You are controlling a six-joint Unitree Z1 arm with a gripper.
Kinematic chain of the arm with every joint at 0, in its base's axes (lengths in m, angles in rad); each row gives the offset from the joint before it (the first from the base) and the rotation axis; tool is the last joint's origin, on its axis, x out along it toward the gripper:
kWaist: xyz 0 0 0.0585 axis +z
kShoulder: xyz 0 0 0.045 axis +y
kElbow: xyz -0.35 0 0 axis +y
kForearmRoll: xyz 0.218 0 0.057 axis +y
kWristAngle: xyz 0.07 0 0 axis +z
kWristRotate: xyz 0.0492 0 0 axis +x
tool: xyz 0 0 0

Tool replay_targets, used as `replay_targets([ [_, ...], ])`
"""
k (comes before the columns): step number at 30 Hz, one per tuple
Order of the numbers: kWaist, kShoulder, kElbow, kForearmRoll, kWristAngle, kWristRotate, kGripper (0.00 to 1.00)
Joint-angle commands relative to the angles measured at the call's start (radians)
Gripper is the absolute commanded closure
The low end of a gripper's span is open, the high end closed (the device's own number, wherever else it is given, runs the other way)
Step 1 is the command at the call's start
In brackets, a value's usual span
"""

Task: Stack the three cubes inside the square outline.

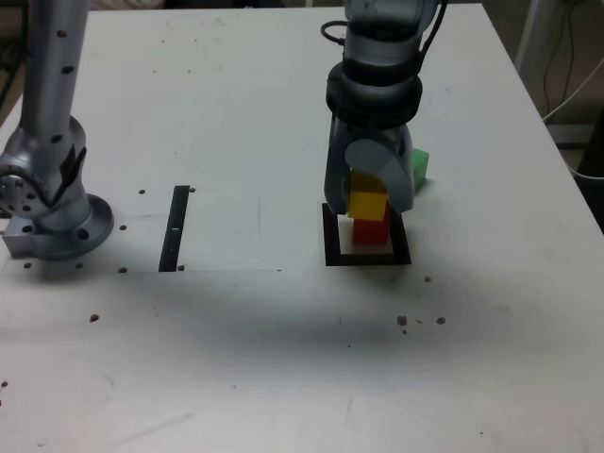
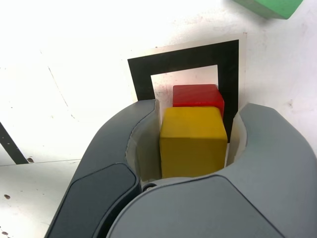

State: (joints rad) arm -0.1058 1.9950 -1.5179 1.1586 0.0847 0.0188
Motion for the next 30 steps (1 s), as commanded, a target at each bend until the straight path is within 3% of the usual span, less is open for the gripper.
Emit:
replay_targets([
  [1,0.001,0.003,0.000,-0.006,-0.004,0.006,0.28],
  [10,0.001,-0.001,0.004,-0.015,-0.002,0.012,0.02],
  [21,0.001,-0.019,0.002,-0.011,0.006,0.012,0.01],
  [30,0.029,-0.064,-0.029,0.029,0.038,0.045,0.01],
])
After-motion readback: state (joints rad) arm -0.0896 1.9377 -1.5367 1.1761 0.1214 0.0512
